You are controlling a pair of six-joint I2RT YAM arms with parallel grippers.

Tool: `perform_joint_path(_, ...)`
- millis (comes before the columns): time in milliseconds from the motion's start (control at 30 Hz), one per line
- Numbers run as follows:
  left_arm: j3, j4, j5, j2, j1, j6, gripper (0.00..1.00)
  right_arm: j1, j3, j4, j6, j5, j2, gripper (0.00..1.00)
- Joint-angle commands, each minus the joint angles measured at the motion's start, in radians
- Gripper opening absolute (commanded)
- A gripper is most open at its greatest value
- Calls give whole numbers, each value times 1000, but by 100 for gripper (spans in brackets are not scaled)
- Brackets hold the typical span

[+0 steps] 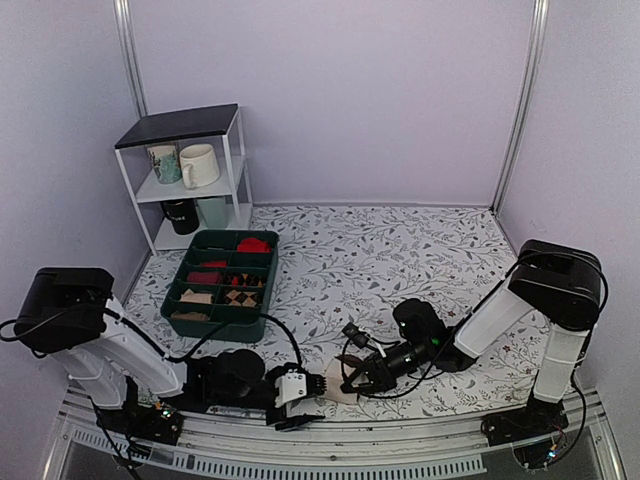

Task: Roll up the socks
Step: Roll the sock at the center of the board.

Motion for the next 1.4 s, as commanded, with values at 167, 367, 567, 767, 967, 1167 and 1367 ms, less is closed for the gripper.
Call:
perform_joint_path(167,49,33,-22,62,-12,15,80,4,-42,-252,-4,90,87,5)
perform_joint_path(367,86,-10,19,116,-7,7,78,5,-43,-251,-4,86,85,5)
perform_joint_path(567,121,-117,59,154,2,-25,62,4,-49,-250,-4,85,81,5)
perform_joint_path(767,146,-177,66,172,10,-54,47,3,-50,-253,-11,82,67,5)
perform_joint_path(967,167,-269,76,173,10,-92,0,2,-36,-271,-19,83,54,5)
perform_joint_path(1167,224,-410,67,175,14,-133,0,-7,14,-365,-39,143,-17,15)
perform_joint_path(1367,278,-535,129,197,47,-234,0,-16,-11,-421,-105,315,-233,37)
